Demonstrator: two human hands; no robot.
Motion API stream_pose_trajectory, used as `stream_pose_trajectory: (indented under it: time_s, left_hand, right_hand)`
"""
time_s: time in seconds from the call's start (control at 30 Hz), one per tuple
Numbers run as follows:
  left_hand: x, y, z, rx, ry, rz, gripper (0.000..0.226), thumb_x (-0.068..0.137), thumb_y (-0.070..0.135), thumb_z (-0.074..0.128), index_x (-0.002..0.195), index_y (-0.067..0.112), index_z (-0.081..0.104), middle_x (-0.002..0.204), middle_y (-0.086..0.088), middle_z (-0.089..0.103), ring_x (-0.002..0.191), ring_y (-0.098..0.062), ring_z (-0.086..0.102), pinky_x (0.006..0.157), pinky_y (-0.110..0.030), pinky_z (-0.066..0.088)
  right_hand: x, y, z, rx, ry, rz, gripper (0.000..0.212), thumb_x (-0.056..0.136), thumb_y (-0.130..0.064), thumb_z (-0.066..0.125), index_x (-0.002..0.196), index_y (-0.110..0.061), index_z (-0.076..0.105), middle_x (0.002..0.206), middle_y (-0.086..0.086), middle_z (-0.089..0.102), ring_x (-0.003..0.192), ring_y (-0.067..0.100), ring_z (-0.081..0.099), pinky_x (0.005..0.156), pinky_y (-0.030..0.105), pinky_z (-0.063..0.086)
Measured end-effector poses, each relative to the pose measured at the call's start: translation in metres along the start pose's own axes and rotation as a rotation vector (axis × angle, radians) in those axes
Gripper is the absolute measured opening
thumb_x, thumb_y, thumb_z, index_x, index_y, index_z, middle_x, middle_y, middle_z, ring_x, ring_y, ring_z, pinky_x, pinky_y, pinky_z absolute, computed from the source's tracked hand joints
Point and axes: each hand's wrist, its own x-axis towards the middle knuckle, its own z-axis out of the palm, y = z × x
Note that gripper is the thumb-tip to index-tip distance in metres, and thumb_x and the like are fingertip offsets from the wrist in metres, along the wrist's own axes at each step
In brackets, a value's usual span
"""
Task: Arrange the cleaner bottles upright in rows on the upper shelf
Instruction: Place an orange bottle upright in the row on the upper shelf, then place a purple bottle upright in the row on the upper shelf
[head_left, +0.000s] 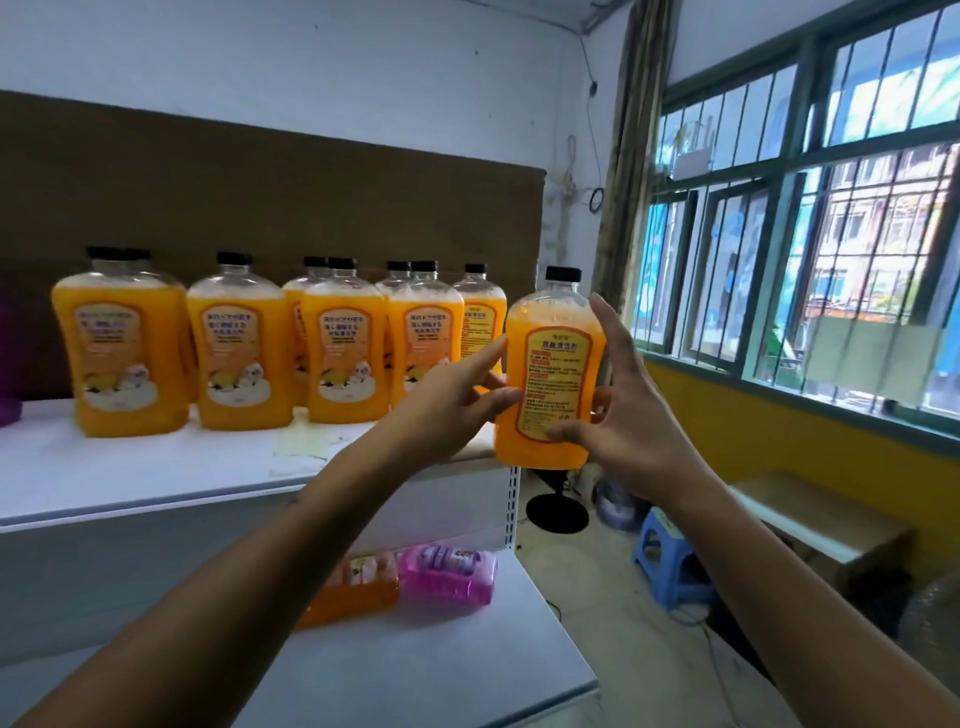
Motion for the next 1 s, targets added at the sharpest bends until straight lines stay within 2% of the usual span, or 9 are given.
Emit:
stream_pose_trajectory:
  time_s: [0.13,0.2,0.27,0.4,0.57,0.73,0.83,0.9,1.0]
  left_hand:
    - [0.005,-0.024,0.002,0.207,-0.103,-0.064,0.055,0.099,0.030,0.051,0.150,0.023,0.031,0.122,-0.004,0.065,0.101,-0.010,0.061,0.084,-0.023,0.049]
    - [0.002,-0.036,0.006,0.270,-0.164,-0.072,0.032,0.099,0.031,0.052,0.126,0.016,0.059,0.108,-0.005,0.069,0.088,-0.010,0.062,0.077,-0.025,0.051]
    - [0.002,-0.044,0.009,0.268,-0.145,-0.079,0.024,0.098,0.030,0.054,0.107,0.013,0.068,0.097,-0.001,0.067,0.083,-0.012,0.060,0.073,-0.025,0.051]
    - [0.007,-0.050,0.008,0.265,-0.033,-0.100,0.017,0.095,0.029,0.058,0.098,0.016,0.068,0.093,0.003,0.064,0.083,-0.012,0.058,0.073,-0.025,0.050]
    - [0.006,-0.053,0.009,0.338,-0.056,-0.074,0.016,0.096,0.031,0.056,0.101,0.020,0.067,0.096,0.004,0.064,0.087,-0.012,0.057,0.080,-0.032,0.052]
    - [0.003,-0.049,0.010,0.408,-0.049,-0.056,0.015,0.096,0.033,0.055,0.099,0.021,0.065,0.094,0.003,0.063,0.084,-0.013,0.056,0.075,-0.030,0.050]
    - [0.001,-0.047,0.010,0.410,-0.040,-0.047,0.016,0.097,0.031,0.054,0.100,0.020,0.065,0.096,0.003,0.063,0.085,-0.014,0.056,0.072,-0.028,0.047]
    - [-0.001,-0.047,0.010,0.398,-0.045,-0.043,0.017,0.097,0.031,0.054,0.102,0.019,0.065,0.096,0.002,0.063,0.086,-0.014,0.057,0.072,-0.027,0.047]
    - [-0.008,-0.047,0.009,0.373,-0.012,-0.007,0.017,0.097,0.026,0.055,0.099,0.016,0.068,0.092,0.001,0.065,0.082,-0.013,0.057,0.074,-0.032,0.052]
  right_hand:
    - [0.022,0.013,0.009,-0.047,-0.033,0.006,0.123,0.076,-0.011,0.084,0.149,-0.059,-0.003,0.154,0.002,0.031,0.131,0.026,0.052,0.096,0.057,0.054]
    - [0.033,0.022,0.017,-0.063,-0.044,0.020,0.123,0.078,-0.011,0.082,0.148,-0.060,-0.007,0.154,0.004,0.032,0.132,0.027,0.051,0.098,0.058,0.052]
    - [0.044,0.030,0.024,-0.067,-0.075,0.032,0.124,0.080,-0.009,0.080,0.147,-0.061,-0.011,0.155,0.005,0.032,0.134,0.026,0.050,0.102,0.058,0.048]
    - [0.065,0.040,0.035,-0.118,-0.105,0.060,0.124,0.084,-0.008,0.076,0.144,-0.061,-0.019,0.157,0.006,0.027,0.136,0.022,0.046,0.110,0.055,0.042]
    - [0.080,0.046,0.053,-0.106,-0.080,0.097,0.124,0.082,-0.002,0.075,0.151,-0.051,-0.016,0.156,0.006,0.027,0.130,0.011,0.042,0.108,0.043,0.043]
    - [0.082,0.051,0.061,-0.088,-0.046,0.081,0.124,0.081,-0.003,0.076,0.152,-0.049,-0.015,0.153,0.006,0.038,0.134,0.020,0.049,0.107,0.055,0.046]
    - [0.076,0.047,0.060,-0.147,-0.061,0.098,0.120,0.084,-0.007,0.075,0.154,-0.040,-0.016,0.150,0.009,0.040,0.128,0.018,0.052,0.108,0.045,0.046]
    - [0.061,0.042,0.058,-0.196,-0.045,0.121,0.111,0.088,-0.013,0.073,0.157,-0.032,-0.011,0.153,0.011,0.033,0.131,0.015,0.044,0.110,0.032,0.033]
    - [0.020,0.035,0.057,-0.128,0.140,0.097,0.081,0.094,-0.016,0.066,0.157,-0.023,0.016,0.154,0.006,0.034,0.139,0.014,0.036,0.112,0.032,0.031]
